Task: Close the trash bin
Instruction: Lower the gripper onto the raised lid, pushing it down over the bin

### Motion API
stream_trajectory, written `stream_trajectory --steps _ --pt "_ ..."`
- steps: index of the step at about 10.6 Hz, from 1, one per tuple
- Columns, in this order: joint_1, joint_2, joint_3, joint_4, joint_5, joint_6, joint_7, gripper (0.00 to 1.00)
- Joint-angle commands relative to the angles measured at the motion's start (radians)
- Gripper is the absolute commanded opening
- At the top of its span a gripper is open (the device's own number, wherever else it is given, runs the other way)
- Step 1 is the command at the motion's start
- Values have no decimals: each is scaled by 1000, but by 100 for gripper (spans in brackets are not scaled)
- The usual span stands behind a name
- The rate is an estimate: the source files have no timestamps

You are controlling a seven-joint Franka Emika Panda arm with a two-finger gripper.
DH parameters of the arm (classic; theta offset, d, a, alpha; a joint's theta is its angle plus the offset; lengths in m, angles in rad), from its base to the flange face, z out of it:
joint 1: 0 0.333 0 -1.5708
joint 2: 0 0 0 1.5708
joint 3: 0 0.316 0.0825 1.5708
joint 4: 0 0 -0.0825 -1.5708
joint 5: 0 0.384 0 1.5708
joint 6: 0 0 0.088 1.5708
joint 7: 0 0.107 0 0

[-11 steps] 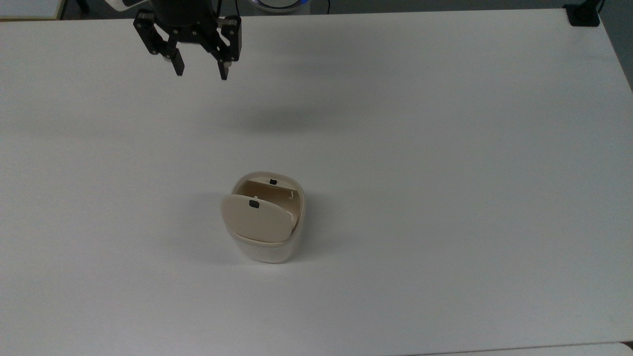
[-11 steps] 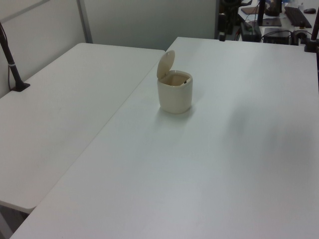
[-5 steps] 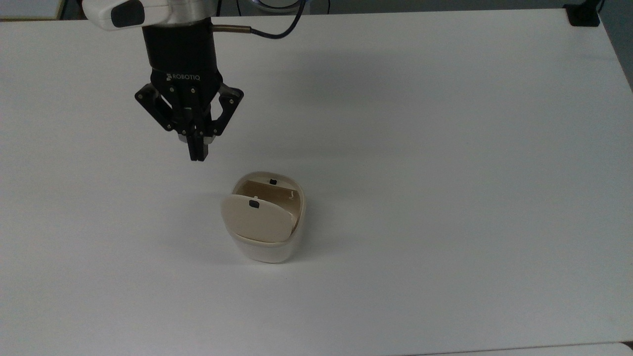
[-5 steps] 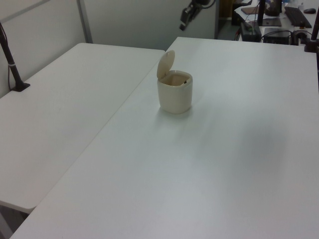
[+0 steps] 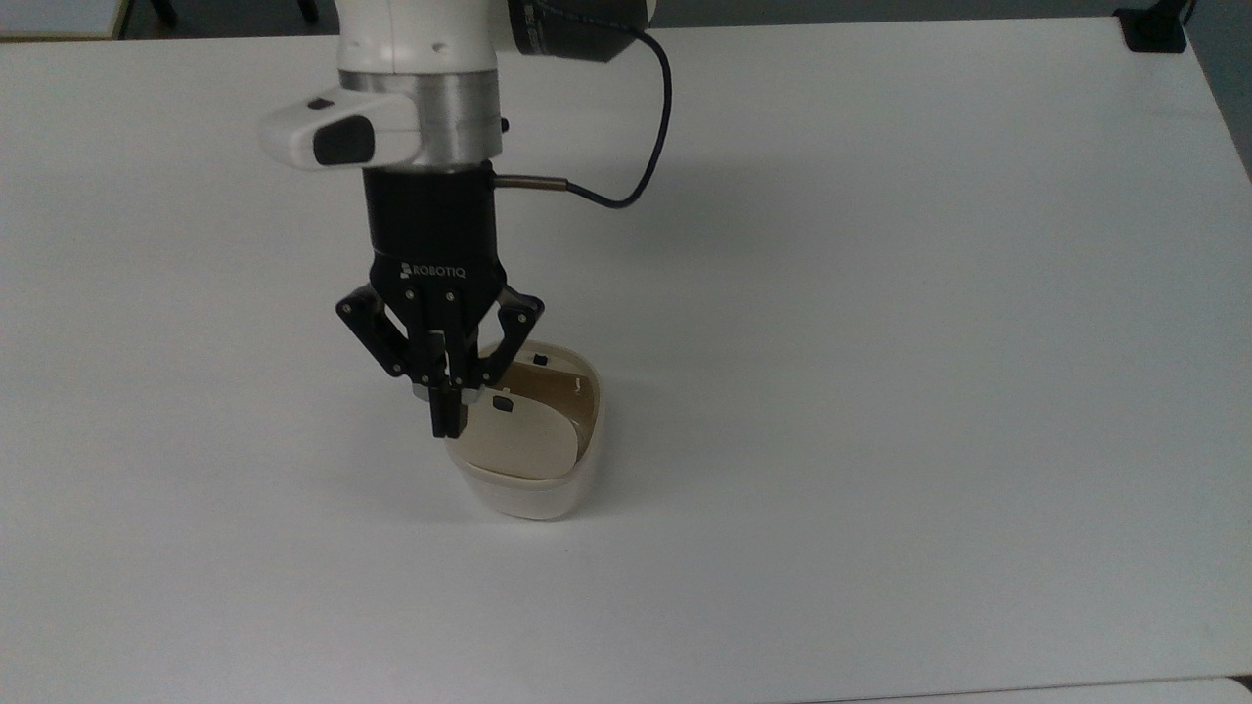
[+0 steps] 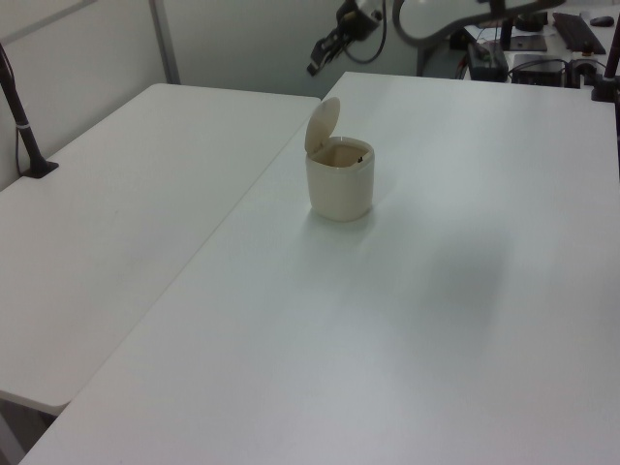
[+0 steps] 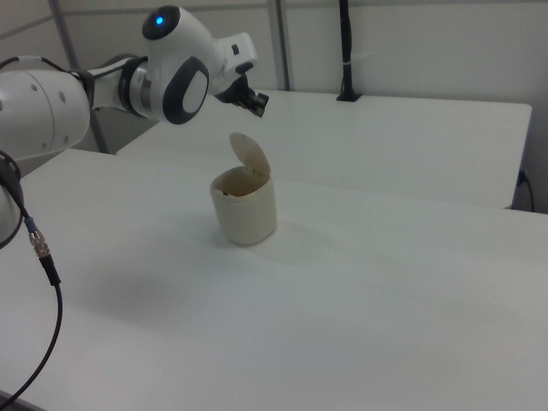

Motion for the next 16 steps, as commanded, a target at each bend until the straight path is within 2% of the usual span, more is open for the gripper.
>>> stream_trajectory --steps 1,2,5,10,12,16 --pt "30 35 -8 26 -1 13 21 9" --pt "30 34 -8 21 -7 7 21 9" --pt "30 26 -8 23 -6 -189 12 9" --pt "33 26 -5 13 -2 -372 -5 9" --pt "33 26 21 -26 -9 -380 -11 9" --pt "39 37 32 -66 -22 -374 -8 9"
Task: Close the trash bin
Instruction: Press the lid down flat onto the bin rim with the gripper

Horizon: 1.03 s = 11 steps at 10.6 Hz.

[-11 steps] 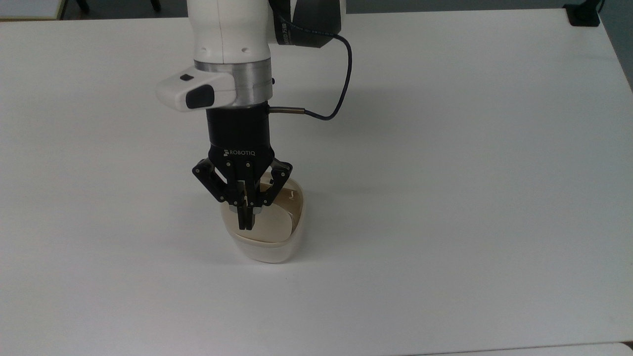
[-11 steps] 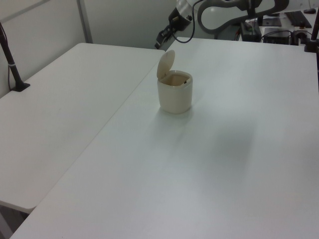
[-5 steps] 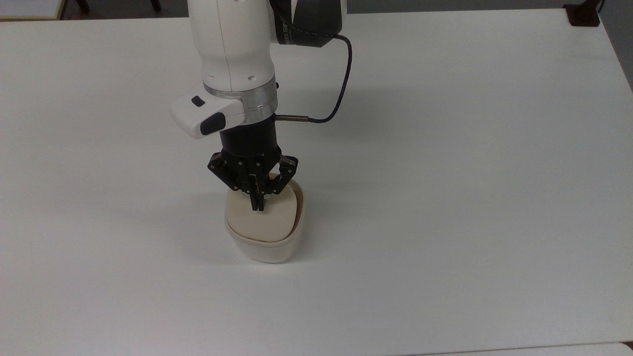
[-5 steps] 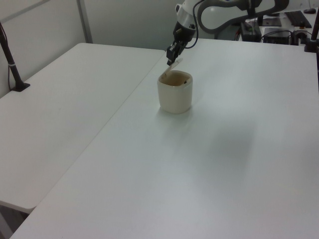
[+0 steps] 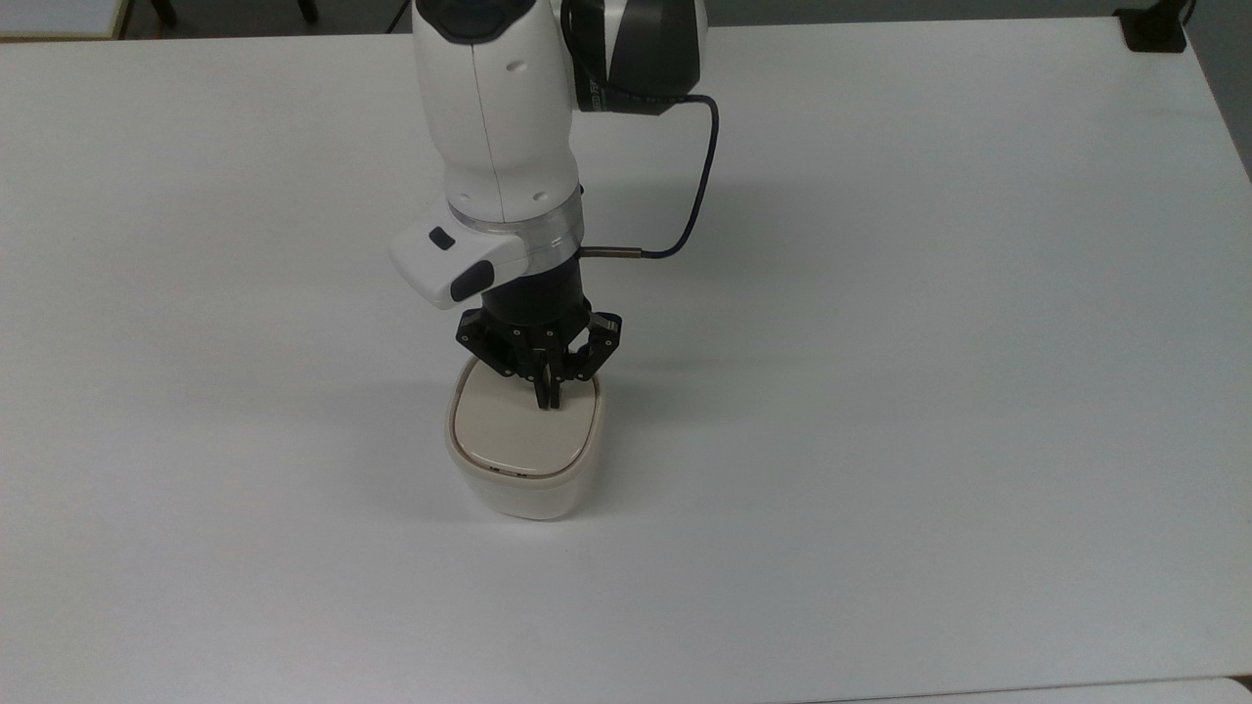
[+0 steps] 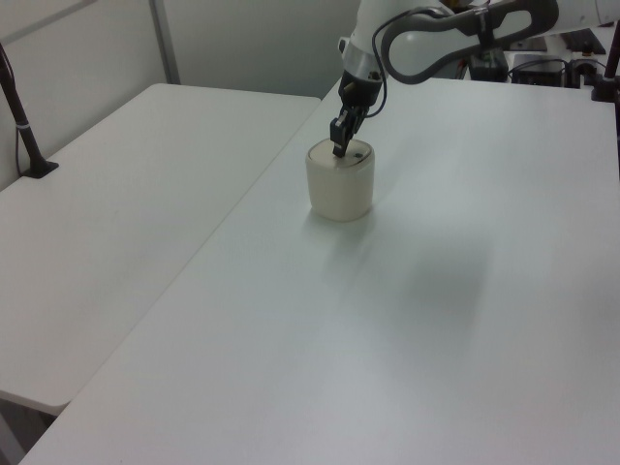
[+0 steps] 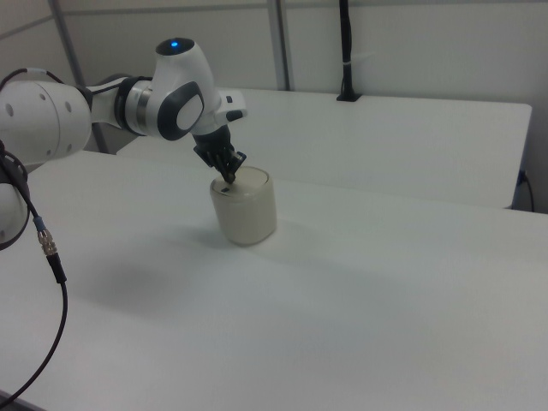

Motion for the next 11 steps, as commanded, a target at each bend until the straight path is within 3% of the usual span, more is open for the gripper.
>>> stream_trajectory --steps 1,6,8,10,11 --pt "10 -4 -1 -37 -28 -3 -4 9" --pt "11 19 -1 -42 -34 -1 -6 9" --pt "11 -20 -1 -34 -30 -20 2 9" --pt "-15 -123 -3 -34 -31 -152 2 24" --pt "-35 -177 -3 -40 -31 -226 0 42"
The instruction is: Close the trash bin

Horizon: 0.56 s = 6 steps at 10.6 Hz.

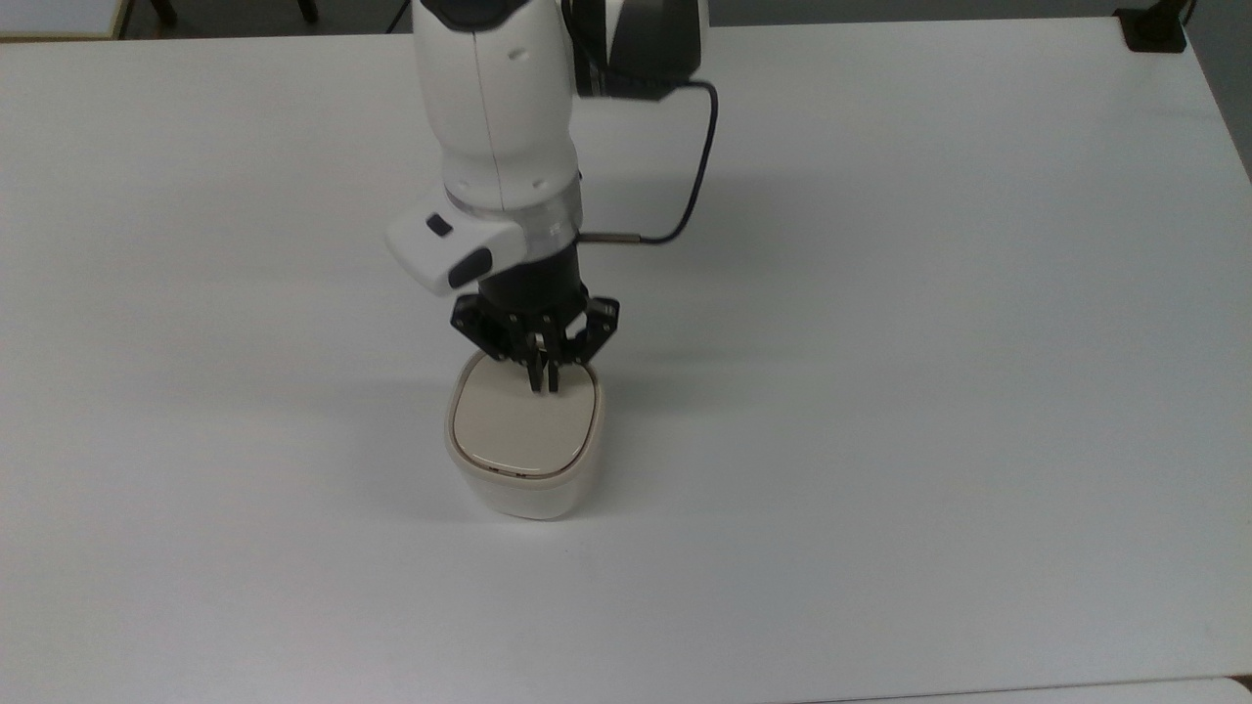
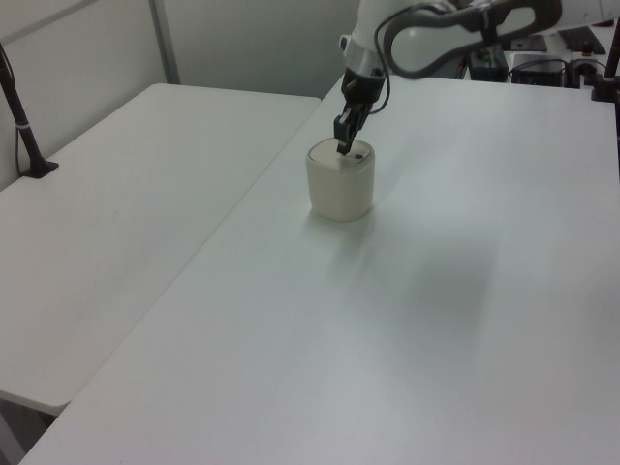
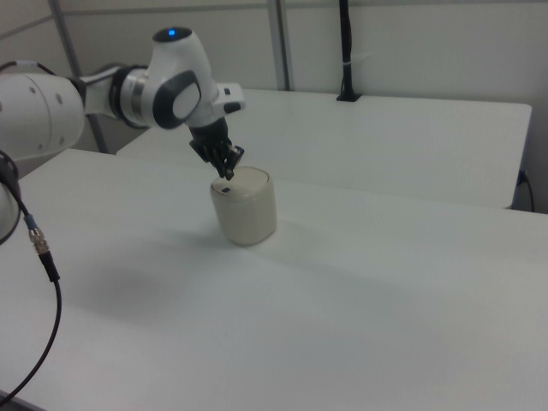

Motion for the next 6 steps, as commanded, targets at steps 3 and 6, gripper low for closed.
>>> stream_trajectory --steps 3,6 --pt "-65 -252 -3 -51 -27 -393 2 100" --pt "-72 -347 0 -118 -75 -487 4 100"
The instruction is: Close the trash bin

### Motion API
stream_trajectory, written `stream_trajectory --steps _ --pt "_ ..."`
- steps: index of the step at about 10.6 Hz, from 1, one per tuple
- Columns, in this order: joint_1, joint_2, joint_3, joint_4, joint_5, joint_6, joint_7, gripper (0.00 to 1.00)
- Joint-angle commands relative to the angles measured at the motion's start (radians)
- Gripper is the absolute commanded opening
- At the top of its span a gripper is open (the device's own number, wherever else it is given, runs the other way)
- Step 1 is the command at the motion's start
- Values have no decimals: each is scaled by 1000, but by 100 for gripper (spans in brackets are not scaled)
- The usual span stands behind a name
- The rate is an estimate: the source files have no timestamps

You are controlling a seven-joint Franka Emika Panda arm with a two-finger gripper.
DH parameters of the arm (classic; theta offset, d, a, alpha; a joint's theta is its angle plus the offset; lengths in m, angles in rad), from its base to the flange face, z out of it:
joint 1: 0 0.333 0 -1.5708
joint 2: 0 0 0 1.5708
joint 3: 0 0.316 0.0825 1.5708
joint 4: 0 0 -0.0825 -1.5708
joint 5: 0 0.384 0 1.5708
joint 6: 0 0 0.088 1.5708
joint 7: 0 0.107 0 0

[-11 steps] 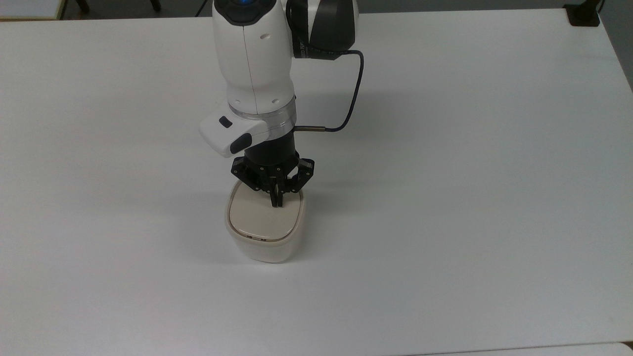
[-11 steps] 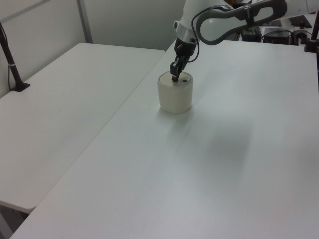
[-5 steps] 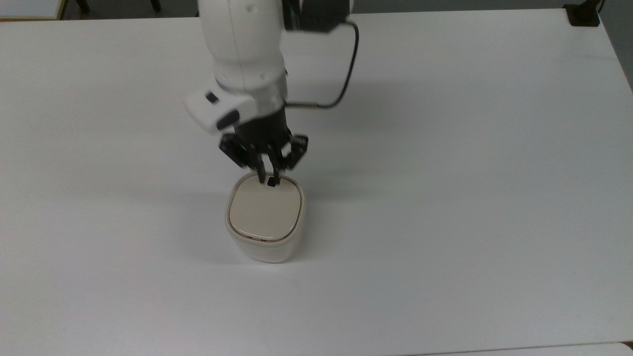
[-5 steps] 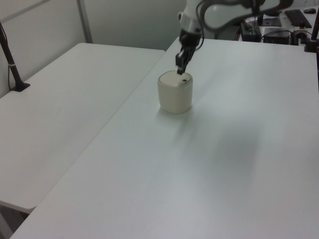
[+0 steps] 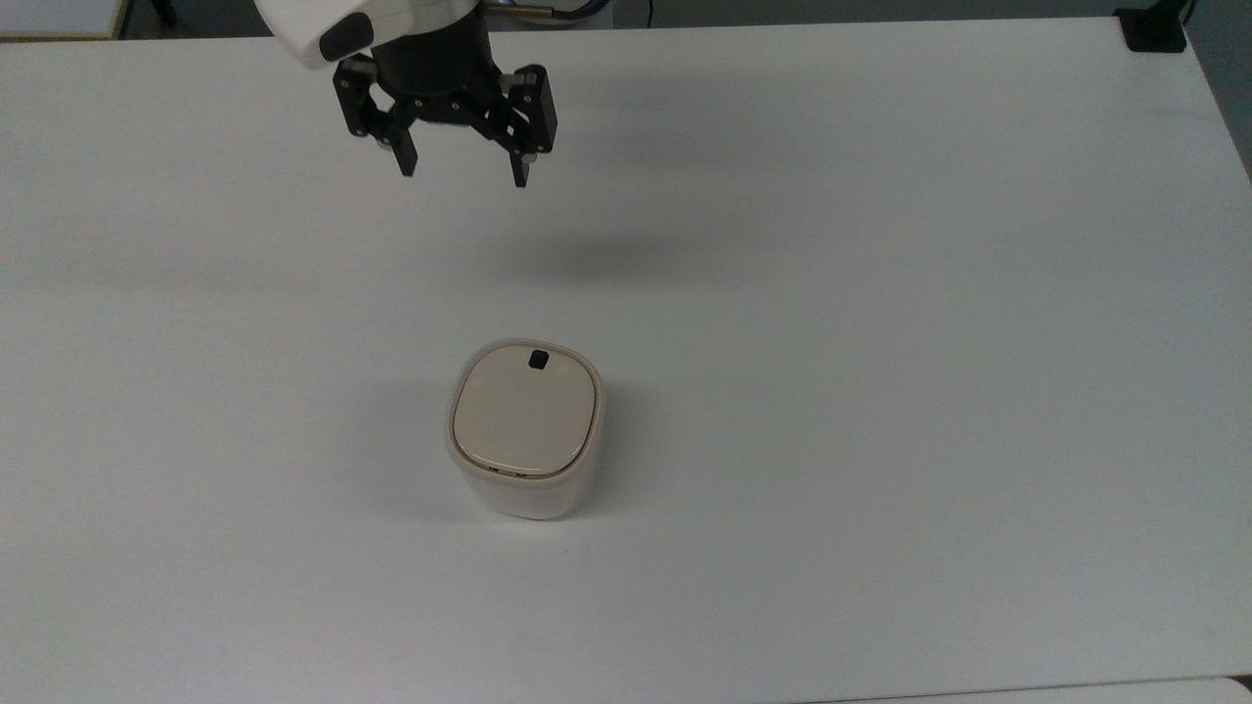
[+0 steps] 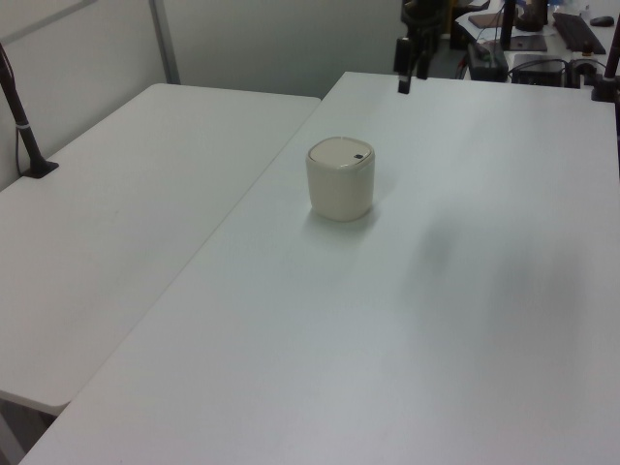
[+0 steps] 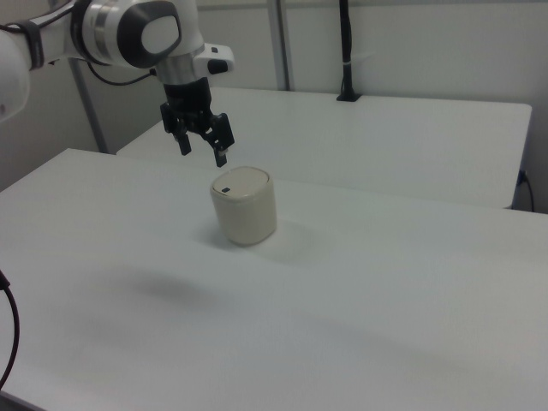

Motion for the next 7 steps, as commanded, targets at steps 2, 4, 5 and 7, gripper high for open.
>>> stream_trajectory --steps 2,4,5,7 --pt "-10 -164 12 -150 -25 -74 4 100" --pt "-25 -199 12 -153 -25 -128 4 100" --pt "-33 -202 12 -151 -25 -127 4 100" --pt "-33 -196 9 -147 -28 -119 4 100"
